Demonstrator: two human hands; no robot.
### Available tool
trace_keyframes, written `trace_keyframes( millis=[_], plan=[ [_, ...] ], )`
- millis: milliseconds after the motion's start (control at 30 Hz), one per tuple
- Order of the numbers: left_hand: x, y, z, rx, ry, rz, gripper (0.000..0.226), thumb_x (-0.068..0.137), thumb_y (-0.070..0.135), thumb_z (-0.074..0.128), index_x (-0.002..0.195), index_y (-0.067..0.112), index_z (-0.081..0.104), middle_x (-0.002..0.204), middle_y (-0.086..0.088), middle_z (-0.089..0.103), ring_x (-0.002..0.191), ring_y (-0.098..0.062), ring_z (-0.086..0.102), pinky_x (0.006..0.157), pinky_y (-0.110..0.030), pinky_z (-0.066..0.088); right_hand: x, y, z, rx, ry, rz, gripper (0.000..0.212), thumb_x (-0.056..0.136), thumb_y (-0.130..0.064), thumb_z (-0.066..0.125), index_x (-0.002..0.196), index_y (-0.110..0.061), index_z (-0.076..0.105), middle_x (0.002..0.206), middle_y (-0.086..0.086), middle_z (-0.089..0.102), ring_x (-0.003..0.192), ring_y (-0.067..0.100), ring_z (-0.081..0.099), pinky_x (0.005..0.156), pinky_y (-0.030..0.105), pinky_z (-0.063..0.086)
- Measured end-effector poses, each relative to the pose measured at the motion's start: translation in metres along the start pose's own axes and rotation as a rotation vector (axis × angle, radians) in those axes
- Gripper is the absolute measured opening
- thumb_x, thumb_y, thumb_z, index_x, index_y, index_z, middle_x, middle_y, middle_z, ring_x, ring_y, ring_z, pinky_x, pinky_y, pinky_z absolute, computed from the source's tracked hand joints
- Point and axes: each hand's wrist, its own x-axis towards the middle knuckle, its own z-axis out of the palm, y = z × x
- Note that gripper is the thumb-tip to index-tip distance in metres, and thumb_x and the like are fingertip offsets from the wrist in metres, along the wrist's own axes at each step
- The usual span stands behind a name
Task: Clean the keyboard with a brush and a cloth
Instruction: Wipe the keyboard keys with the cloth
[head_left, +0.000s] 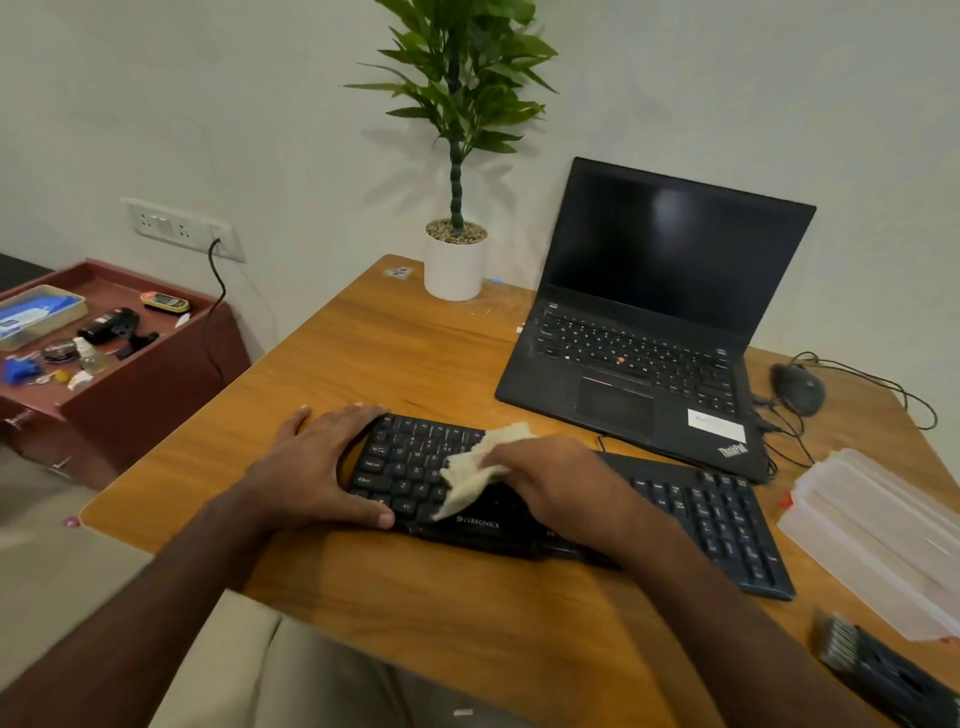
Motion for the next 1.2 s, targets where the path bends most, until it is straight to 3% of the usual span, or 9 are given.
trace_keyframes(
  millis=[167, 267, 467, 567, 667, 800, 1000, 1100, 1200],
  plan=[
    [0.001, -0.001, 0.001, 0.011, -0.013, -0.001, 0.131, 0.047, 0.098, 0.059, 0.155, 0.043, 0.008, 0.163, 0.008, 0.022, 0.145, 0.003, 0.009, 0.122, -0.043, -0.011, 0.028, -0.018, 0.007, 0.258, 0.467, 0.074, 0.019, 0.102, -0.019, 0.051, 0.103, -0.015, 0.069, 0.089, 0.003, 0.071, 0.075, 0.016, 0.063, 0.066, 0.037, 0.056],
    [0.002, -0.002, 0.002, 0.032, 0.007, -0.008, 0.13, 0.046, 0.099, 0.056, 0.154, 0.039, 0.016, 0.161, 0.006, 0.028, 0.143, 0.001, 0.015, 0.123, -0.044, -0.009, 0.047, -0.059, 0.026, 0.295, 0.629, -0.002, 0.026, 0.099, -0.01, 0.054, 0.119, -0.01, 0.07, 0.108, 0.006, 0.075, 0.091, 0.017, 0.07, 0.082, 0.026, 0.058],
    [0.001, -0.002, 0.002, -0.004, 0.007, 0.031, 0.128, 0.049, 0.098, 0.058, 0.156, 0.039, 0.019, 0.161, 0.016, 0.027, 0.147, 0.006, 0.011, 0.122, -0.046, -0.007, 0.055, -0.09, 0.056, -0.067, 0.024, -0.137, 0.044, 0.093, -0.02, 0.064, 0.136, -0.021, 0.057, 0.149, 0.006, 0.051, 0.144, 0.024, 0.039, 0.121, 0.042, 0.025],
    [0.002, -0.003, 0.002, 0.008, -0.004, 0.001, 0.131, 0.046, 0.098, 0.059, 0.156, 0.042, 0.013, 0.162, 0.011, 0.026, 0.148, 0.002, 0.011, 0.122, -0.046, -0.008, 0.036, -0.072, 0.037, -0.054, 0.038, -0.036, 0.04, 0.102, -0.02, 0.05, 0.14, -0.027, 0.054, 0.158, 0.003, 0.04, 0.143, 0.026, 0.04, 0.12, 0.04, 0.026],
    [0.002, -0.002, 0.001, 0.019, -0.023, -0.019, 0.132, 0.046, 0.099, 0.058, 0.155, 0.043, 0.009, 0.163, 0.009, 0.022, 0.149, -0.003, 0.012, 0.123, -0.045, -0.009, 0.008, -0.047, 0.013, -0.078, 0.049, -0.007, 0.036, 0.105, -0.019, 0.043, 0.137, -0.028, 0.057, 0.151, 0.0, 0.05, 0.135, 0.024, 0.048, 0.114, 0.041, 0.035],
    [0.002, -0.001, 0.002, 0.027, -0.029, -0.025, 0.131, 0.048, 0.097, 0.059, 0.155, 0.043, 0.006, 0.164, 0.007, 0.019, 0.149, -0.006, 0.013, 0.122, -0.043, -0.011, -0.023, 0.0, -0.008, -0.111, 0.077, 0.083, 0.025, 0.102, -0.025, 0.047, 0.116, -0.033, 0.067, 0.11, -0.005, 0.07, 0.101, 0.018, 0.063, 0.084, 0.037, 0.051],
    [0.002, 0.0, 0.002, 0.027, -0.028, -0.027, 0.132, 0.047, 0.099, 0.056, 0.155, 0.043, 0.006, 0.164, 0.005, 0.019, 0.15, -0.008, 0.012, 0.122, -0.045, -0.01, 0.008, -0.001, 0.0, 0.186, 0.471, 0.17, 0.018, 0.101, -0.017, 0.052, 0.105, -0.018, 0.069, 0.09, 0.0, 0.071, 0.076, 0.015, 0.063, 0.066, 0.034, 0.054],
    [0.002, 0.001, 0.001, 0.033, -0.025, -0.03, 0.132, 0.046, 0.099, 0.054, 0.155, 0.041, 0.008, 0.165, 0.004, 0.019, 0.15, -0.008, 0.012, 0.123, -0.044, -0.01, 0.034, -0.041, 0.019, 0.239, 0.545, 0.065, 0.026, 0.1, -0.008, 0.052, 0.119, -0.011, 0.07, 0.109, 0.006, 0.074, 0.092, 0.019, 0.069, 0.08, 0.034, 0.058],
    [0.002, 0.0, 0.003, 0.02, -0.008, -0.012, 0.131, 0.047, 0.099, 0.055, 0.156, 0.041, 0.012, 0.164, 0.006, 0.023, 0.15, -0.005, 0.011, 0.122, -0.047, -0.008, 0.047, -0.073, 0.042, 0.047, 0.225, -0.052, 0.037, 0.099, -0.009, 0.051, 0.133, -0.017, 0.061, 0.138, 0.006, 0.062, 0.128, 0.023, 0.056, 0.111, 0.038, 0.041]
  ],
)
